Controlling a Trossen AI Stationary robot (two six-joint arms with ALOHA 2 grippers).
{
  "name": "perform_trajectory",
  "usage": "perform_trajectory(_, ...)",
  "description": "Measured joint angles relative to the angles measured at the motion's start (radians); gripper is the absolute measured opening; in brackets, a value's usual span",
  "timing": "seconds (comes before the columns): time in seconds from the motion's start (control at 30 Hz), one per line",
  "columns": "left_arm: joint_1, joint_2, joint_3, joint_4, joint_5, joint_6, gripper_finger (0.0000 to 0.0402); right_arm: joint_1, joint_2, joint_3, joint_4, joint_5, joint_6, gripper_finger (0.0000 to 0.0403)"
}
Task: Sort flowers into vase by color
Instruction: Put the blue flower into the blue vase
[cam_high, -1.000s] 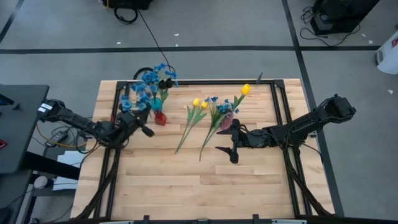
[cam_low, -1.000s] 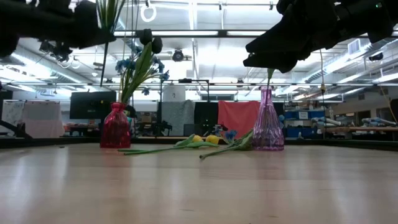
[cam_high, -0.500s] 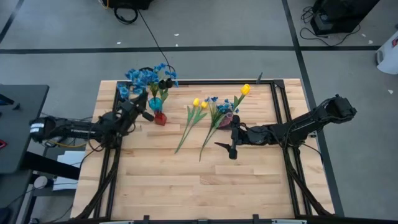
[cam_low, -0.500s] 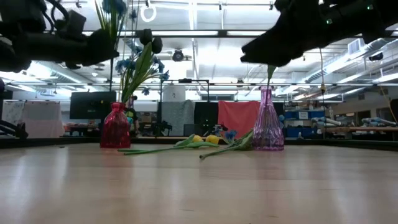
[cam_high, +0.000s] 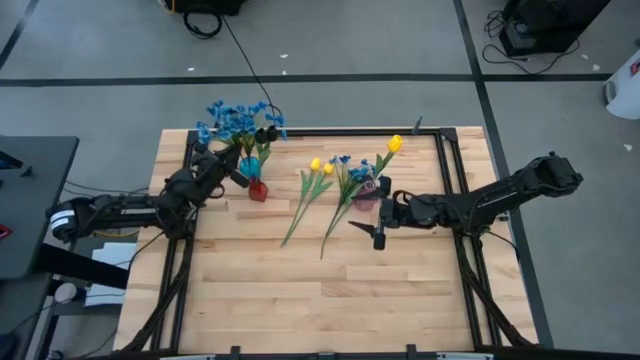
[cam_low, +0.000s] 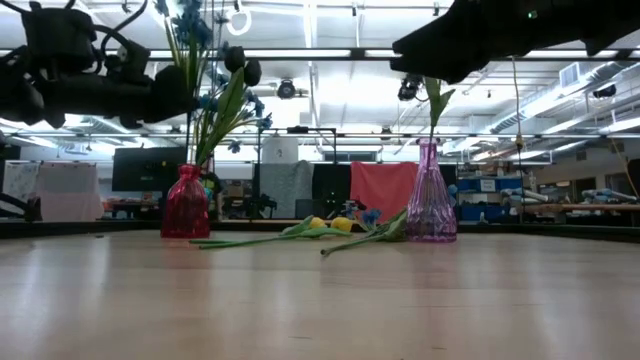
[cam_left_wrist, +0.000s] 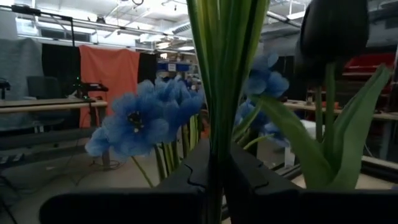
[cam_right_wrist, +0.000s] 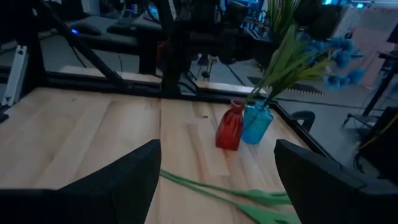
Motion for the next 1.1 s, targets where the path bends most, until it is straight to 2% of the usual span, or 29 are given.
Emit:
perform_trajectory(0.3, 0.036, 0.111, 0.001, 0.085, 0.027, -0.002, 0.0030, -0.025, 0.001, 0.000, -0.058, 0.003, 0.057, 0.0315)
perform_trajectory(0.8, 0.070, 0.348, 0.001, 0.300, 0.049, -0.017, 0.0030, -0.032, 0.001, 0.000, -0.054, 0.003, 0.050, 0.0295)
perform_trajectory(1.1, 0.068, 0.432, 0.001, 0.256, 0.048, -0.053, 0.0030, -0.032, 0.001, 0.000, -0.070, 0.003, 0.058, 0.0295)
